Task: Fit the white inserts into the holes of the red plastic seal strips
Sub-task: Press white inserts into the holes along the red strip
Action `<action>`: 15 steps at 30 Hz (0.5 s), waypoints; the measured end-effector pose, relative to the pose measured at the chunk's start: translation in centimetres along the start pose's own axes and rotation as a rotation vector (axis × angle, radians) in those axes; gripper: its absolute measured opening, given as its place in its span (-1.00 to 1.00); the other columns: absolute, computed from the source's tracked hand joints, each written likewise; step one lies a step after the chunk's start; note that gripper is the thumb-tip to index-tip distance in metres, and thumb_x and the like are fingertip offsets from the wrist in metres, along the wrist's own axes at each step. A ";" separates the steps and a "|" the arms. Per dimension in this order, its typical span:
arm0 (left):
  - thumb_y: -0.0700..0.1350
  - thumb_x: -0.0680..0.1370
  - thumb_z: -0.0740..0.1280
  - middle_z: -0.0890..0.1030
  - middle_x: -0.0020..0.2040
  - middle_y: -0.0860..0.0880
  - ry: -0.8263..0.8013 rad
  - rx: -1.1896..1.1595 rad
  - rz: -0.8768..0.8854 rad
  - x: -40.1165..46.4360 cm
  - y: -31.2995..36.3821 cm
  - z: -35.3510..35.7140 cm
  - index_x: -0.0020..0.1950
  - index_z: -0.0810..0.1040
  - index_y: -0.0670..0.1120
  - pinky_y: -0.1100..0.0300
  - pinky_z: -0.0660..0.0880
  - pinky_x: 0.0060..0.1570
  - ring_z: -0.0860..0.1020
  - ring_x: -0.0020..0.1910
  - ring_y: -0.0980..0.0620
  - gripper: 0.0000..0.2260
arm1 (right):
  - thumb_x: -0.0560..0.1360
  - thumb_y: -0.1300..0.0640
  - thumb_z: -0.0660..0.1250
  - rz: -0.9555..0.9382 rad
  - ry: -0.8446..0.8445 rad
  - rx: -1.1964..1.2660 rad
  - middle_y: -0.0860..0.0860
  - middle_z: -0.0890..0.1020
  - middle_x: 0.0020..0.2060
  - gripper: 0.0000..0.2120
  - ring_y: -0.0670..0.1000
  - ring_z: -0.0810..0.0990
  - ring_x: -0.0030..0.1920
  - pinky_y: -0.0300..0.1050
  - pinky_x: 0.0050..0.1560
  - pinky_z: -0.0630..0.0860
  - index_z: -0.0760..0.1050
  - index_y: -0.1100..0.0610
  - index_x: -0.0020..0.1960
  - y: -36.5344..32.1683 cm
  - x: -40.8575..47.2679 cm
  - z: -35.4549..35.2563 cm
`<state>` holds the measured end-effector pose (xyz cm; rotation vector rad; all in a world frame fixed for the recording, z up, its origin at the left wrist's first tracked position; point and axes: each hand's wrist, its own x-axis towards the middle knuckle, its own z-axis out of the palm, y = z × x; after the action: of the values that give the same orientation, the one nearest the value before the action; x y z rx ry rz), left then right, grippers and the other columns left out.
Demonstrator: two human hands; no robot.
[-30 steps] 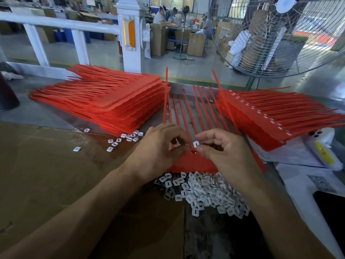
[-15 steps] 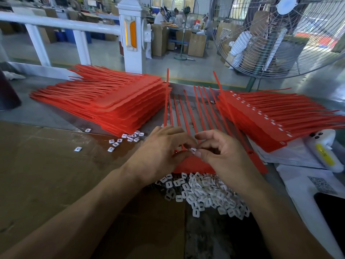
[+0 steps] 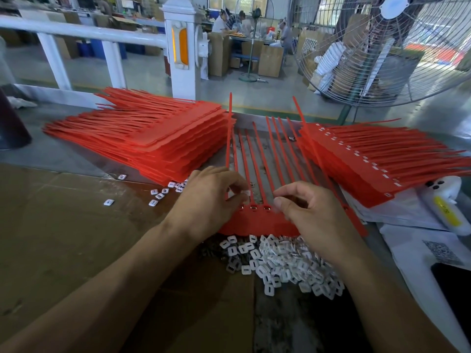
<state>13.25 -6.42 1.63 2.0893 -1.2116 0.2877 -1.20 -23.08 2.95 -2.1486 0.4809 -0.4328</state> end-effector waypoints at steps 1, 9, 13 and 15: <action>0.01 0.56 0.44 0.60 -0.07 0.21 -0.004 0.002 -0.039 0.0 -0.3 -0.2 0.01 0.64 0.13 -0.06 0.48 0.13 0.50 0.00 0.17 -0.95 | 0.60 -0.04 0.40 0.000 -0.006 -0.018 -0.32 0.69 -0.08 -0.94 -0.33 0.62 -0.04 -0.28 -0.03 0.46 0.63 -0.19 0.04 0.1 0.0 -0.1; 0.06 0.55 0.45 0.55 -0.06 0.26 -0.084 0.057 -0.173 -0.2 -1.1 -0.6 -0.04 0.63 0.21 0.03 0.34 0.22 0.44 0.07 0.18 -0.97 | 0.59 -0.05 0.42 0.009 -0.047 -0.087 -0.25 0.70 -0.13 -0.96 -0.36 0.60 -0.08 -0.35 -0.13 0.41 0.65 -0.16 0.01 0.4 0.2 -0.1; 0.06 0.55 0.45 0.55 -0.03 0.24 -0.121 0.085 -0.186 -0.1 -1.1 -0.2 0.01 0.64 0.21 0.13 0.18 0.13 0.40 0.10 0.17 -0.94 | 0.58 -0.06 0.43 -0.004 -0.059 -0.121 -0.26 0.69 -0.08 -0.95 -0.41 0.56 -0.03 -0.42 -0.13 0.37 0.66 -0.16 0.02 0.6 0.3 0.0; 0.08 0.54 0.45 0.54 -0.02 0.23 -0.130 0.096 -0.182 -0.1 -0.9 0.1 0.03 0.65 0.20 0.12 0.18 0.14 0.39 0.11 0.15 -0.91 | 0.58 -0.07 0.42 -0.011 -0.060 -0.138 -0.27 0.68 -0.05 -0.95 -0.47 0.52 0.01 -0.43 -0.11 0.34 0.66 -0.16 0.03 0.7 0.3 0.0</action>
<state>13.97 -6.17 1.06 2.3146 -1.0895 0.1300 -1.06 -23.63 2.47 -2.2911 0.4775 -0.3486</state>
